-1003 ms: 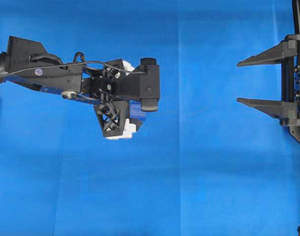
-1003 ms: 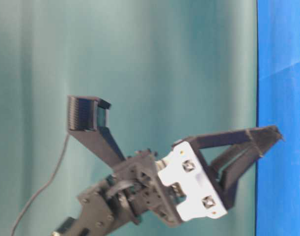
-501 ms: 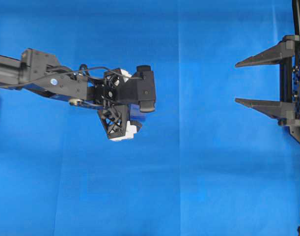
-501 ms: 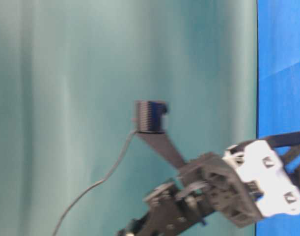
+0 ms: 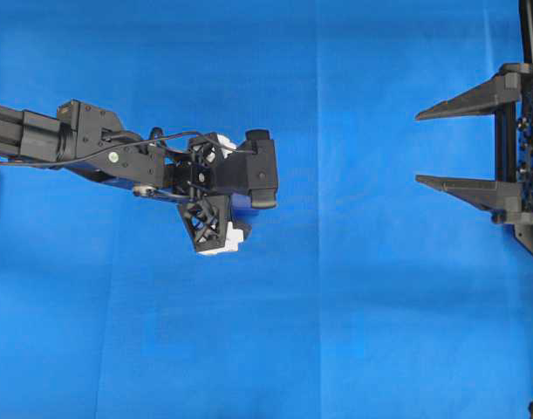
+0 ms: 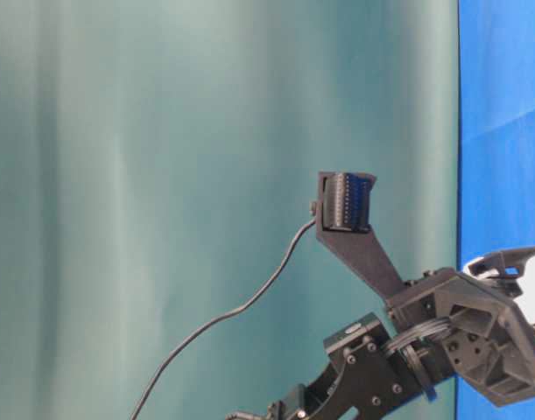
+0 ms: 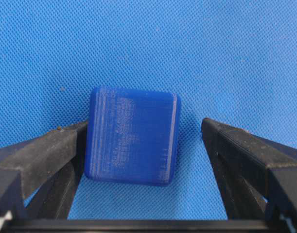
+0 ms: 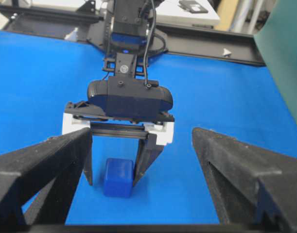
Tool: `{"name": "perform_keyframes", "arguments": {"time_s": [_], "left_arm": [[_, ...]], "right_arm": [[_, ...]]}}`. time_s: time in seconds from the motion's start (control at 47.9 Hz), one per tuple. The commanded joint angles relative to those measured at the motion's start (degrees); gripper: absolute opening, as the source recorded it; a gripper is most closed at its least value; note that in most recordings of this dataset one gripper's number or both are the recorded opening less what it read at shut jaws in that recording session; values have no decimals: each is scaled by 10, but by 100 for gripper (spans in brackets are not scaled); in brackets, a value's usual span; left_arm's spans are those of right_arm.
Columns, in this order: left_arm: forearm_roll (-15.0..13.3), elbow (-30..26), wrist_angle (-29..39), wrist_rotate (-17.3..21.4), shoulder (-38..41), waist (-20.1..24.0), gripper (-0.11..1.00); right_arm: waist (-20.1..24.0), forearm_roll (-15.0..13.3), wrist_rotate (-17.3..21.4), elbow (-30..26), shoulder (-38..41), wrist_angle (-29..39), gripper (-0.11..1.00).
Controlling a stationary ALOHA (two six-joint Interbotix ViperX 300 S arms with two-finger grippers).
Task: Handover the blue block to the right arm after grasping it with the left arm, then place it in the designated position.
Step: 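Close the left gripper on the blue cube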
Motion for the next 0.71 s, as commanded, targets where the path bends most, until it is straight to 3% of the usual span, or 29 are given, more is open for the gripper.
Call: {"name": "perform_keyframes", "arguments": {"time_s": [0.0, 0.188, 0.251, 0.355, 0.689], "left_arm": [[1, -4, -4, 1, -11, -2, 93], [2, -7, -4, 8, -11, 0, 86], [2, -5, -4, 10, -11, 2, 75], [4, 2, -4, 10, -13, 6, 46], [5, 22, -19, 9, -24, 16, 46]], "right_arm": [[-1, -1, -1, -11, 3, -6, 97], [-1, -1, -1, -11, 4, -8, 97], [-1, 0, -1, -11, 4, -8, 97], [0, 1, 0, -11, 4, -8, 97], [-1, 1, 0, -11, 5, -8, 97]]}}
